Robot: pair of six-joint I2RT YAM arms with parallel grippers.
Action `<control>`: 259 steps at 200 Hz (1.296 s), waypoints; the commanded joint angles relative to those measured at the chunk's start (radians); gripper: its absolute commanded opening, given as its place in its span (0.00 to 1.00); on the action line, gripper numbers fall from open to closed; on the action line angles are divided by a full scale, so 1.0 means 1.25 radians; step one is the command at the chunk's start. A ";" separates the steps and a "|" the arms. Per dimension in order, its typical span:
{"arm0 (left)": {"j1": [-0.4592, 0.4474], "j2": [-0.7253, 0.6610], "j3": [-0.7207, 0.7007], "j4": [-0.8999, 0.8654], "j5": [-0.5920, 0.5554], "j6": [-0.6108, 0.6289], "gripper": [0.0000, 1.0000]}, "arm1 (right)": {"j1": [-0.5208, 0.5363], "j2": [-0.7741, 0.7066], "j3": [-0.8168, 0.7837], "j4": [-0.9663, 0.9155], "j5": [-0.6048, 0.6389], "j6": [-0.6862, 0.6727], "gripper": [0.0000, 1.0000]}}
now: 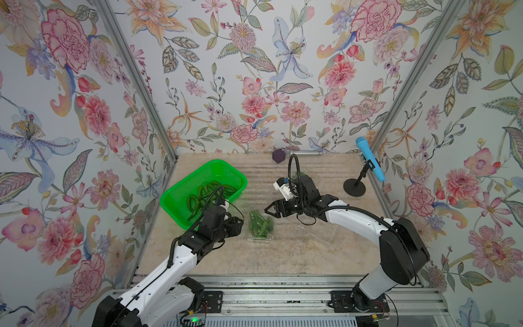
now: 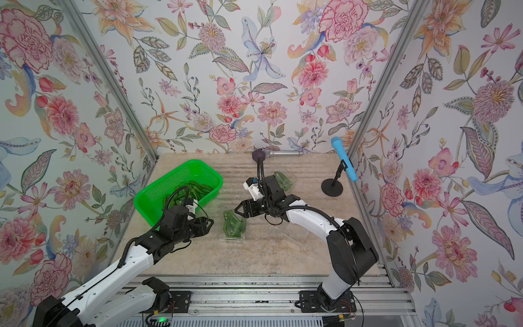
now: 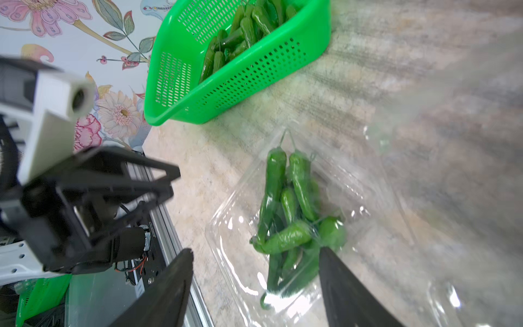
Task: Take small green peppers out of containers
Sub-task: Adjust the packing box at the center of the board.
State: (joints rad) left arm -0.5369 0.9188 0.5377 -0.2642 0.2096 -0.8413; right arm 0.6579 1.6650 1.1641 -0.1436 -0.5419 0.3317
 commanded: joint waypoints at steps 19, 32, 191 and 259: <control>-0.128 -0.053 -0.073 0.020 0.019 -0.085 0.43 | 0.026 0.139 0.152 -0.086 -0.025 -0.072 0.72; -0.150 -0.059 -0.097 0.049 0.028 -0.098 0.44 | 0.033 0.174 0.185 -0.099 -0.021 -0.079 0.72; -0.105 0.138 -0.135 0.208 0.007 -0.103 0.44 | 0.044 0.290 0.277 -0.151 0.048 -0.103 0.73; 0.050 0.139 -0.118 0.138 0.016 -0.040 0.44 | 0.057 0.227 0.187 -0.145 0.067 -0.107 0.73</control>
State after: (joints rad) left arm -0.5022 1.0718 0.3691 -0.0483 0.2504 -0.9382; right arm 0.7116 1.9800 1.4490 -0.2844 -0.4843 0.2127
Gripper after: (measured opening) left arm 0.444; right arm 0.732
